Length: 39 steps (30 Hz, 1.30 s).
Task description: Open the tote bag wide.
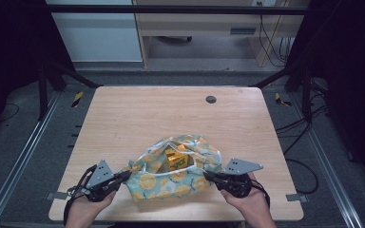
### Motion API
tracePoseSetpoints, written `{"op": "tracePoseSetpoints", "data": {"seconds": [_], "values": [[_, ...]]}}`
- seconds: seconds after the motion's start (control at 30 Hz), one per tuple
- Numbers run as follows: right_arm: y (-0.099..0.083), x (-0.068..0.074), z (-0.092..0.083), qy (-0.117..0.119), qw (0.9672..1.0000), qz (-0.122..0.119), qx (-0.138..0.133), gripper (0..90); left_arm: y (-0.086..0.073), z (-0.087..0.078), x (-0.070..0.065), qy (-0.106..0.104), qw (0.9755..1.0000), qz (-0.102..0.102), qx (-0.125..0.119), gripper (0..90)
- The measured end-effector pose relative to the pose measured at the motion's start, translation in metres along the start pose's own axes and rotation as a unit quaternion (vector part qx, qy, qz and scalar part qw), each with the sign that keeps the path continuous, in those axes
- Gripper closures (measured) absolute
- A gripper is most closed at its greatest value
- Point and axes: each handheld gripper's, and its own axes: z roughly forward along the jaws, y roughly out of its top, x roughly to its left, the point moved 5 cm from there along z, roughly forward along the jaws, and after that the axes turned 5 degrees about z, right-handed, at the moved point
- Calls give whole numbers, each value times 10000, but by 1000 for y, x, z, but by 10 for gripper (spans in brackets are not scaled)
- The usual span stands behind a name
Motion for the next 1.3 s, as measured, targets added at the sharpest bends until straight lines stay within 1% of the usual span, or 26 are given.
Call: {"op": "tracePoseSetpoints", "data": {"seconds": [0.03,0.13,0.3,0.4,0.43,0.5,0.57,0.6,0.73,0.83,0.97,1.1,1.17,1.23,1.3], "values": [[-2,0,1,2,10000,0,20,900,-3,2,-1,-31,10000,32,79,900],[-8,0,4,20,10000,7,96,900,-7,7,-2,-28,9998,71,185,900],[-18,1,11,19,9997,-19,229,900,-17,14,-2,-67,9992,75,385,900],[-25,1,15,7,9994,-11,355,900,-18,16,-2,-60,9989,110,450,900],[-27,2,17,16,9993,43,374,900,-19,16,-2,-48,9988,123,470,900],[-29,2,19,-3,9990,73,449,900,-20,18,-2,-54,9987,106,489,900],[-32,1,21,-84,9984,54,552,900,-22,19,-2,-58,9987,94,507,900],[-32,1,21,-84,9984,54,552,900,-23,21,-3,-74,9985,92,533,900],[-36,0,24,-175,9975,40,689,900,-26,25,-5,-84,9974,213,682,900],[-40,-1,26,-192,9966,24,797,900,-27,27,-5,-101,9973,207,697,900],[-41,-1,26,-189,9969,39,767,900,-27,28,-6,-89,9976,202,655,900],[-44,-2,26,-200,9967,54,787,900,-25,30,-5,-79,9978,129,645,900],[-44,-2,25,-220,9967,34,777,898,-24,30,-5,-52,9980,145,615,900],[-45,-2,24,-217,9969,-27,753,882,-25,31,-6,-59,9979,163,632,900],[-44,-2,21,-261,9973,-50,684,838,-26,32,-5,-54,9976,179,664,900]]}}
